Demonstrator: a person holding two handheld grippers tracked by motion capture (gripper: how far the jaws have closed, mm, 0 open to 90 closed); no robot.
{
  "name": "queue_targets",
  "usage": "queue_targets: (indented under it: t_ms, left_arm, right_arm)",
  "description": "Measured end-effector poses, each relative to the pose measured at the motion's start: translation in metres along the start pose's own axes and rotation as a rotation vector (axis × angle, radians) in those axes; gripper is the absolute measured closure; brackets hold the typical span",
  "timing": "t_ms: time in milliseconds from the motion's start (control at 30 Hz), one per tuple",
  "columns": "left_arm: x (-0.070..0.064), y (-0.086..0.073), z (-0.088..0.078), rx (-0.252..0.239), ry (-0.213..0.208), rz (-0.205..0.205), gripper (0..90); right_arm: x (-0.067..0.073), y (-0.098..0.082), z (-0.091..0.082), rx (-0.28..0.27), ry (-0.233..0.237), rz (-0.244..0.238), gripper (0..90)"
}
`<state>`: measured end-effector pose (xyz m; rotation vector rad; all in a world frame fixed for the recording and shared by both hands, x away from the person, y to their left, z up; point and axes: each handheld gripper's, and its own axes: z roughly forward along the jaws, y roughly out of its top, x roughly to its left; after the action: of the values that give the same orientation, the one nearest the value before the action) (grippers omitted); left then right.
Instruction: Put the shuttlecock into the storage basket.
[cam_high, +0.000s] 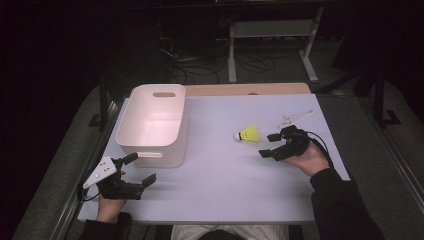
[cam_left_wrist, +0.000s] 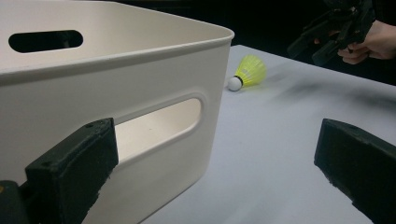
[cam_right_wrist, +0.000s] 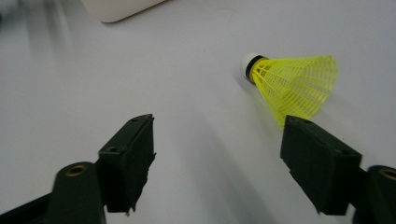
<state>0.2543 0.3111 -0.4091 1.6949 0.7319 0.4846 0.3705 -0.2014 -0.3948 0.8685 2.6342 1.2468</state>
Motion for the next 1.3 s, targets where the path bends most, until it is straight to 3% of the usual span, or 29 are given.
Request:
queue_targets:
  t_ms: [400,600,700,933,1300]
  left_arm:
    - [0.0,0.0,0.0,-0.003,-0.003,-0.002,0.0]
    - [0.0,0.0,0.0,-0.003,-0.002,-0.002,0.0]
    - [0.0,0.0,0.0,-0.003,-0.003,-0.002,0.0]
    - [0.0,0.0,0.0,-0.003,-0.003,-0.002,0.0]
    - [0.0,0.0,0.0,-0.002,-0.004,-0.001,0.0]
  right_arm:
    - [-0.005,0.002,0.009,0.02,0.01,-0.022,47.0]
    - [-0.007,0.006,0.014,0.05,0.014,-0.022,54.2]
    - [-0.007,0.013,0.018,0.07,0.009,-0.022,62.7]
    - [-0.01,0.015,0.024,0.096,0.011,-0.009,68.9]
    - [-0.015,0.018,0.036,0.147,0.002,-0.01,88.4]
